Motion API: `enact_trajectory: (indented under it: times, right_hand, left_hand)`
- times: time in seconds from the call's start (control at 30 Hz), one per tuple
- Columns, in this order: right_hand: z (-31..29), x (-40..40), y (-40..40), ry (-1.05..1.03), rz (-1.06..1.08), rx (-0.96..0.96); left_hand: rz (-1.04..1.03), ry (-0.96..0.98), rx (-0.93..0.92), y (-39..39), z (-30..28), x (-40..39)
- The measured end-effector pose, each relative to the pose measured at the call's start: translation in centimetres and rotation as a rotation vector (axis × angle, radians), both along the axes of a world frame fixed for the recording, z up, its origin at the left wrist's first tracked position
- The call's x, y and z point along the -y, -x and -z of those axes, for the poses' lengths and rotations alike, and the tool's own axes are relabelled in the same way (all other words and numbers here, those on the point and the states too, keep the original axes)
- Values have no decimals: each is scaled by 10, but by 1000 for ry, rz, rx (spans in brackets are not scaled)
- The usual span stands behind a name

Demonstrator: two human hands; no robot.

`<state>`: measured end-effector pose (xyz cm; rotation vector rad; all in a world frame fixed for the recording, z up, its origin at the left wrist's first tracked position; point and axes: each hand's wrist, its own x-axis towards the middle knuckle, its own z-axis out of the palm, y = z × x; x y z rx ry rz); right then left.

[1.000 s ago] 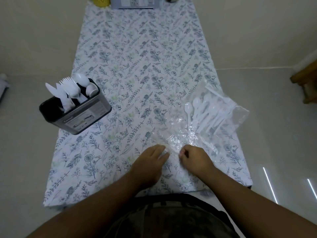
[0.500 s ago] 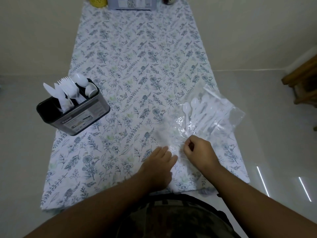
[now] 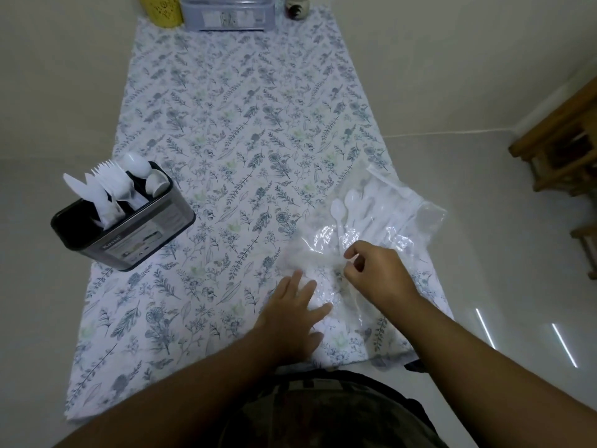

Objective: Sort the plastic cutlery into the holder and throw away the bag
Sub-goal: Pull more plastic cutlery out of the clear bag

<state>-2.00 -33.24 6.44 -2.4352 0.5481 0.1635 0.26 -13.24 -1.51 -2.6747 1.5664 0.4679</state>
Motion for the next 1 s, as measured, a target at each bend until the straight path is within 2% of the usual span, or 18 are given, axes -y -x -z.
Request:
enact_trajectory:
  times: [0.07,0.2,0.3,0.4,0.5,0.57,0.63,0.67,0.8,0.9,1.0]
  right_hand:
    - [-1,-1,0,-2,-10,-29]
    - [-25,6,-5,-21,146,135]
    - [-40,2,-6,-68,167,200]
    - [-37,-14,-2,-169,153,177]
    - [-24,-28,1,-178,113,102]
    - [-19,-34,3,-170,70,60]
    - [-15,-35,4,-220,21,31]
    - [-14,-34,4,-246,-10,15]
    - [-10,-13,1,-179,-41,-10]
    - [-7,20,-10,-16,-4,42]
    - [6,55,-25,183,-28,27]
  left_hand:
    - [8,-3,-17,-1,5,-8]
    - [11,12,-55,-10,13,-32]
    - [-37,39,-111,-19,10,-45]
    - [-276,173,-330,-25,-9,-35]
    - [-624,477,-529,-24,-34,-11]
    - [-838,658,-754,-22,-53,6]
    - [-1023,775,-966,-22,-68,21]
    - [-1101,819,-1014,-22,-72,26]
    - [-1288,902,-982,-27,-76,31]
    - [-1318,948,-798,-28,-71,20]
    - [-1259,992,-558,-29,-62,6]
